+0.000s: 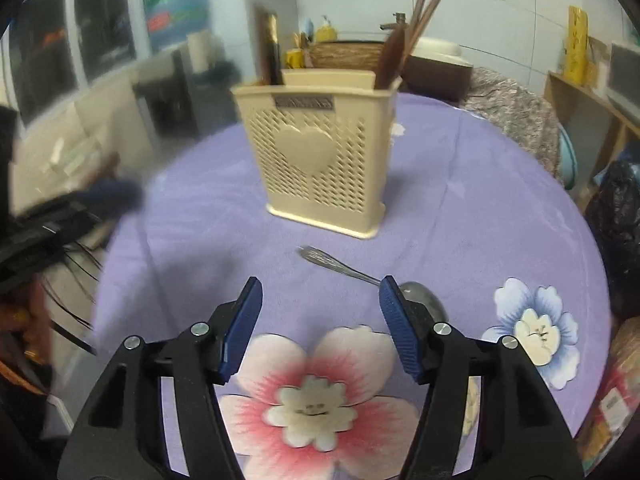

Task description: Organize utensils

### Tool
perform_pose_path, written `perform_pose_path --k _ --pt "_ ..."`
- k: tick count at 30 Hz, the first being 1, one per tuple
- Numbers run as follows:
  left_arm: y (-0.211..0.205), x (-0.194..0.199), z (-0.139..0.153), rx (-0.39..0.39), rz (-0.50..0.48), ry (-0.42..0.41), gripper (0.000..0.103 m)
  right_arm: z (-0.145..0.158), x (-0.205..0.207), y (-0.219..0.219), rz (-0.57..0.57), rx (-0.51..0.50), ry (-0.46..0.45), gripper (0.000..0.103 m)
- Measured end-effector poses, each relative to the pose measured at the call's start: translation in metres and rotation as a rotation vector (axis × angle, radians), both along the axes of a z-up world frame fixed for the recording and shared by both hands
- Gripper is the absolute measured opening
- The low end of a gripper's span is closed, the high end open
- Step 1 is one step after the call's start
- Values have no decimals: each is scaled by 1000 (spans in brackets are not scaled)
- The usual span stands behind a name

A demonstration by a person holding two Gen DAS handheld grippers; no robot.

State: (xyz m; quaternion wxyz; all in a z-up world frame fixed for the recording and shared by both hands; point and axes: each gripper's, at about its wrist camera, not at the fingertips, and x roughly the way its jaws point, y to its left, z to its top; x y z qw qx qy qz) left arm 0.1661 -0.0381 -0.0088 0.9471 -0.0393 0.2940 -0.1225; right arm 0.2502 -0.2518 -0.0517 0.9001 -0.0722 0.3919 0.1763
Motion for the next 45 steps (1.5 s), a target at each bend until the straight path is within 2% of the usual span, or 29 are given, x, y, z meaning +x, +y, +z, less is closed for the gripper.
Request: perform_pose_path --k 2,4,7,11,16,20,24,28,31,34,36,37,38,42,45 --pt "1 -1 -1 0 1 -1 36 -12 8 -12 -25 53 82 61" --pt "2 0 -1 -5 4 1 36 -23 10 -22 -5 187 165 61" --pt "4 1 -1 -8 3 4 36 -36 7 -20 -26 173 180 61" --pt "2 0 0 -3 -2 0 36 -53 13 -36 -117 279 224 61" --pt "3 0 -1 0 -3 3 36 -58 18 -50 -207 324 221 61" --pt "2 2 -3 2 -9 9 36 -55 17 -49 -217 324 203 61" --pt "2 2 -4 2 -11 12 36 -35 19 -30 -159 299 128 61" --pt "3 1 -5 -2 -4 10 36 -29 47 -9 -106 356 132 61" --pt "10 -4 -3 -5 8 2 36 -32 62 14 -74 296 111 61" --pt "19 -6 -1 -10 22 -2 36 -38 72 39 20 243 118 61" --pt "26 -9 0 -18 35 -5 36 -39 78 50 49 224 108 66" --pt "28 -9 0 -20 38 -6 36 -39 82 56 74 217 114 75" --pt "31 -10 1 -23 42 -6 36 -40 86 62 97 207 133 77" --pt "36 -12 1 -26 45 -7 36 -50 89 78 135 143 181 77" --pt "38 -13 0 -33 46 -5 36 -54 83 78 168 121 216 83"
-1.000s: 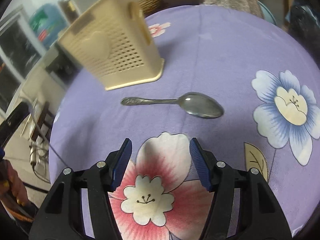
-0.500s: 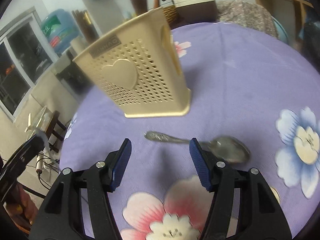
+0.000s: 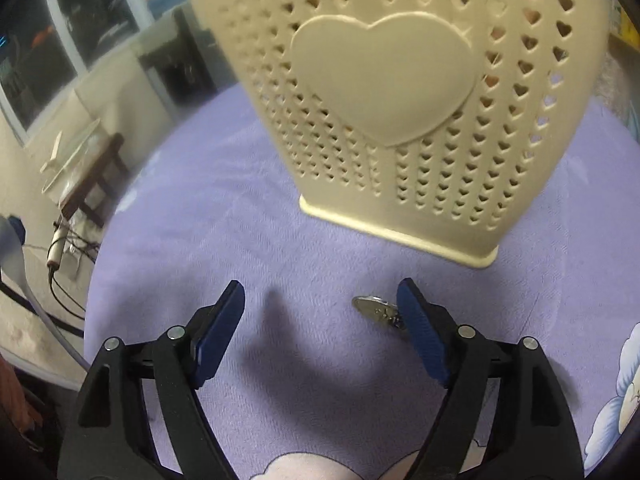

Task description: Organize utensils

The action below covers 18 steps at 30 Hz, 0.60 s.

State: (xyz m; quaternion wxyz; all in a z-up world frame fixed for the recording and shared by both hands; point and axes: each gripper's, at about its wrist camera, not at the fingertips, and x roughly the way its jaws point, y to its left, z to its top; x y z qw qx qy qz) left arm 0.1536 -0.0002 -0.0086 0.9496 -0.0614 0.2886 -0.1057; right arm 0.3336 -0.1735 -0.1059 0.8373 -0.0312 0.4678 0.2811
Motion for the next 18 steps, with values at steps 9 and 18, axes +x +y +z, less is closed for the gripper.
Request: perform_pose_path --k 9,18 --pt "-1 -2 0 -9 -13 -6 36 -1 -83 -32 141 -120 102 85" --pt "-8 -6 2 -8 -35 -12 36 14 -146 -109 9 -47 102 85"
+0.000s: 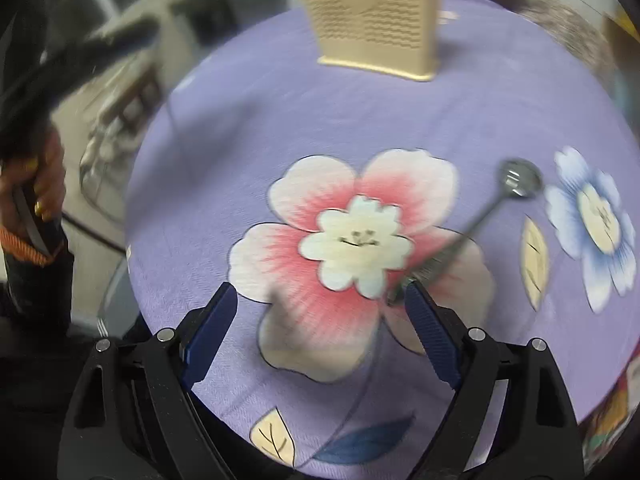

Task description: Organize utensils

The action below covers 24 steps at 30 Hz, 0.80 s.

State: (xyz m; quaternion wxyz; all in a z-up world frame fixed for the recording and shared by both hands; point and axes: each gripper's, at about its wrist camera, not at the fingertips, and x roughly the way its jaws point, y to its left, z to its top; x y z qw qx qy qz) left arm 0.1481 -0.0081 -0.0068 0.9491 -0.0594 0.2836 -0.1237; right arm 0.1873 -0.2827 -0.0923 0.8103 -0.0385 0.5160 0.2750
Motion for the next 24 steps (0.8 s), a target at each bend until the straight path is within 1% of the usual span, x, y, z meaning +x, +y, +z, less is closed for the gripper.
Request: perform_pose_path --k 2,3,4,6,8,9,10,11,12,13,14,16,17,20,21,23,24 --pt "-2 -1 0 -1 -4 -2 36 11 -1 -17 -100 38 -45 85" --pt "-3 -1 0 0 -5 -1 36 14 2 -22 -142 36 -65 85" --pt "-4 -1 -1 2 -7 -1 36 17 4 -25 -225 3 -103 85" --pt "-6 0 -1 3 -11 3 36 16 10 -31 -347 -39 -140 85" --pt "-7 0 -1 4 -13 1 36 12 19 -32 -412 -55 -157 85" --pt "-7 -1 -1 5 -14 0 36 8 25 -31 -446 -92 -168 85" --pt "-7 -1 0 5 -14 -1 36 6 30 -39 -463 -116 -172 85" --pt "-7 -1 -1 5 -15 0 36 0 38 -37 -485 -154 -173 85" --pt "-7 -1 -1 6 -15 1 36 -3 44 -37 -493 -168 -167 85" --pt "-7 -1 -1 8 -16 2 36 -9 50 -37 -495 -174 -154 85" --pt "-8 0 -1 9 -16 4 36 -14 55 -35 -495 -181 -147 82" --pt "-8 0 -1 9 -17 4 36 -18 64 -33 -506 -190 -134 77" --pt "-8 0 0 9 -16 3 36 -18 67 -34 -513 -184 -134 77" --pt "-8 1 -1 6 -13 6 36 -19 80 -37 -547 -143 -133 75" --pt "-8 1 -1 6 -13 7 36 -19 83 -40 -553 -115 -128 74" --pt "-8 2 -1 6 -12 8 36 -15 88 -48 -558 -14 -106 67" --pt "-8 2 -1 6 -12 9 36 -14 89 -48 -561 11 -98 65"
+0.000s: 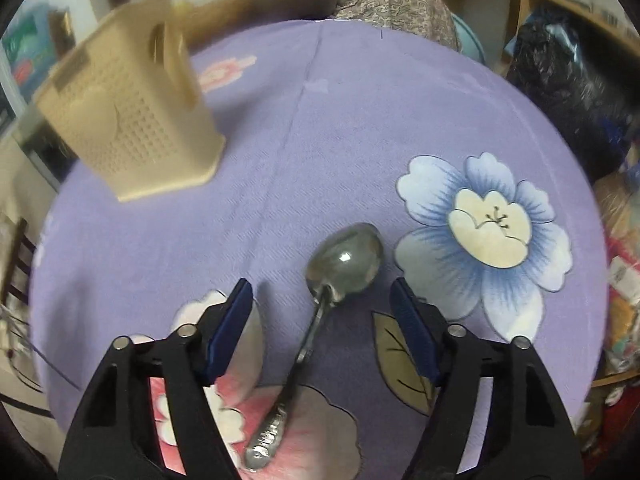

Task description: Organize utensils

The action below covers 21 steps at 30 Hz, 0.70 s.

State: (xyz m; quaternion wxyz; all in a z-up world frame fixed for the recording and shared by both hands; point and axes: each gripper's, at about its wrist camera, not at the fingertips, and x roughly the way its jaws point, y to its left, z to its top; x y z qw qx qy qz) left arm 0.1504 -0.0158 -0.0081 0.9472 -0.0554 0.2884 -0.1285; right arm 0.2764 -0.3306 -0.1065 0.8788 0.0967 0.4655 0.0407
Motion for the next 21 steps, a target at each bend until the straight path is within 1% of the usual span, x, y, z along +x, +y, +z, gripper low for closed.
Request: perform_pose_path --k 2,4,6,7,8,9,10,13,14,16,21 --pt "0 0 0 1 -1 2 36 1 8 -5 -5 48 5 56" --pt "0 0 0 4 -4 1 36 2 15 -11 -21 109 14 52" --pt "0 0 0 7 -6 1 36 1 23 -18 -33 148 25 48" --pt "0 0 0 8 -7 1 36 1 24 -20 -32 156 29 44" --pt "-1 0 0 9 -8 2 36 1 26 -20 -28 163 35 37" --pt "-2 0 0 10 -8 2 36 0 29 -21 -22 175 43 33" --pt "-2 1 0 10 -9 3 36 -1 31 -23 -14 205 53 26" --pt "-3 2 -1 10 -11 6 36 -3 32 -26 -9 234 62 19" --pt "-4 2 -2 10 -10 6 36 -2 30 -26 -20 219 54 16" --pt "-4 3 -2 10 -11 8 36 5 25 -20 -23 134 23 14" --pt "-6 3 -3 6 -15 8 36 19 12 26 69 -99 -49 11"
